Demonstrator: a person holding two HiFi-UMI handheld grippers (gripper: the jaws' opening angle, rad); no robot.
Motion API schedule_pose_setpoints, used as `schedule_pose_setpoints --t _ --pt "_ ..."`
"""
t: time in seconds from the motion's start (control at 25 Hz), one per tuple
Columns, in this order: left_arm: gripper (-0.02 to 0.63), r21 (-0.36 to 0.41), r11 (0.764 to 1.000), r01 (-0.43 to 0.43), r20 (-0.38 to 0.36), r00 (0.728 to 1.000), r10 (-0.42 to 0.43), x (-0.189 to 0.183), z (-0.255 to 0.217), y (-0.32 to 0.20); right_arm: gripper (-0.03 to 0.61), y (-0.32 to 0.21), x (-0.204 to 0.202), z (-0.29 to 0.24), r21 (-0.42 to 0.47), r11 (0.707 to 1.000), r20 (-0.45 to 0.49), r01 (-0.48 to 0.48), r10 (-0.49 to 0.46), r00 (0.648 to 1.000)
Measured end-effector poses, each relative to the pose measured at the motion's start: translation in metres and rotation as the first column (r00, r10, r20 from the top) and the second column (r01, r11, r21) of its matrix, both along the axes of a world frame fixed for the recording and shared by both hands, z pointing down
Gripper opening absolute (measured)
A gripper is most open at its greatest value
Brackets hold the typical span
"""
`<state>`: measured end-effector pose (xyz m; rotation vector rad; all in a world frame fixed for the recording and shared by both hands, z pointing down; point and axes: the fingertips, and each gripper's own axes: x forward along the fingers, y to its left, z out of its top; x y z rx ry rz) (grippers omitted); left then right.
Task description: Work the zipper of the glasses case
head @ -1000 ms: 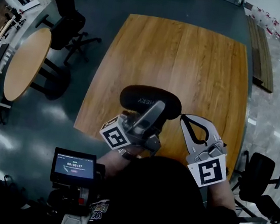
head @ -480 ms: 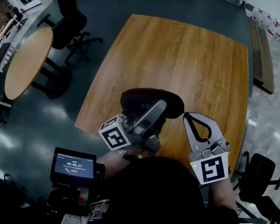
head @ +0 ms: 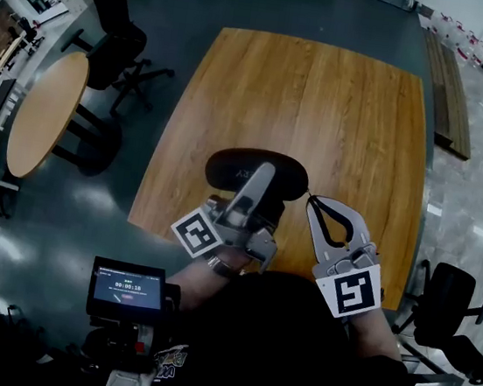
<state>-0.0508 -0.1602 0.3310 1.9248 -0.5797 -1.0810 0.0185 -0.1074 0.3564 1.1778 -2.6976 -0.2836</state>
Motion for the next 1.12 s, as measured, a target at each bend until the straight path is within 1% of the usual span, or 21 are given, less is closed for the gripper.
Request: schedule_pose_setpoints --t 0.08,0.2,0.28,0.36,0.48,0.56,0.64,0.72,0.8,0.92,1.0,1.04,1.12 --pt "0.255 -0.046 0.998 -0.034 -0.071 0.997 0.031 -0.004 0.003 -0.004 0.008 -0.002 -0.002 -0.001 0.026 1.0 -0.025 0.004 -0.004 1.0" --pt "0.255 -0.097 0.991 -0.088 -0.163 0.984 0.072 -0.004 0.007 -0.007 0.009 -0.004 -0.003 -0.003 0.075 0.997 -0.071 0.01 -0.005 0.997" --pt "0.255 -0.114 0.986 -0.122 -0.198 0.975 0.098 0.0 0.008 -0.006 0.011 -0.004 -0.002 -0.005 0.09 0.996 -0.075 0.016 -0.01 0.997" --pt "0.255 -0.115 0.983 -0.14 -0.209 0.971 0.114 0.004 0.007 -0.003 0.011 -0.004 -0.002 -0.006 0.096 0.995 -0.078 0.026 -0.019 0.997" --pt "0.256 -0.111 0.983 -0.146 -0.209 0.97 0.121 0.005 0.008 -0.002 0.009 -0.003 -0.002 -0.006 0.105 0.994 -0.088 0.035 -0.026 0.996" --pt "0.255 -0.102 0.986 -0.134 -0.192 0.975 0.113 0.004 0.007 -0.004 0.006 -0.003 -0.003 -0.003 0.1 0.994 -0.107 0.032 -0.021 0.994" --pt "0.255 -0.082 0.992 -0.097 -0.154 0.985 0.084 0.002 0.004 -0.003 0.004 -0.002 -0.003 0.001 0.101 0.995 -0.131 0.016 -0.002 0.991" --pt "0.255 -0.059 0.997 -0.054 -0.12 0.992 0.046 0.001 0.0 -0.001 0.003 0.0 -0.003 0.003 0.126 0.992 -0.161 -0.008 0.028 0.986" --pt "0.253 -0.054 0.998 -0.034 -0.12 0.992 0.028 0.001 -0.001 -0.001 0.003 0.005 -0.007 0.005 0.156 0.988 -0.201 -0.003 0.035 0.979" --pt "0.253 -0.062 0.998 -0.03 -0.125 0.992 0.023 0.002 0.003 0.0 0.003 0.014 -0.013 0.014 0.148 0.989 -0.236 0.031 0.004 0.972" --pt "0.253 -0.064 0.998 -0.02 -0.118 0.993 0.013 0.002 0.005 -0.002 0.003 0.02 -0.023 0.021 0.127 0.988 -0.267 0.085 -0.048 0.962" --pt "0.252 -0.062 0.998 -0.014 -0.107 0.994 0.008 0.002 0.005 -0.002 0.003 0.023 -0.029 0.025 0.113 0.987 -0.285 0.113 -0.077 0.956" --pt "0.252 -0.048 0.999 -0.003 -0.072 0.997 -0.001 0.004 0.004 -0.002 0.003 0.025 -0.038 0.03 0.093 0.986 -0.302 0.139 -0.105 0.948"
